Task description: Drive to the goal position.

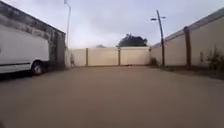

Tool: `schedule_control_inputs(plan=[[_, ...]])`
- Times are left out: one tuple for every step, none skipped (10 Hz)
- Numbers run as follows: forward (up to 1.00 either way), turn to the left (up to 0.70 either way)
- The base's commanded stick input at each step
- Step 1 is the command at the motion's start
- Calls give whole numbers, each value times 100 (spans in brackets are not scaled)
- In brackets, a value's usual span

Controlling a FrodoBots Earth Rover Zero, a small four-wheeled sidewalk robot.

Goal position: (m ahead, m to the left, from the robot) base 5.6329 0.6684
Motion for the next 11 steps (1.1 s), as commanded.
schedule_control_inputs(plan=[[50,0],[50,0],[50,0],[50,0],[50,0],[50,0],[50,0],[50,0],[50,0],[50,0],[50,0]])
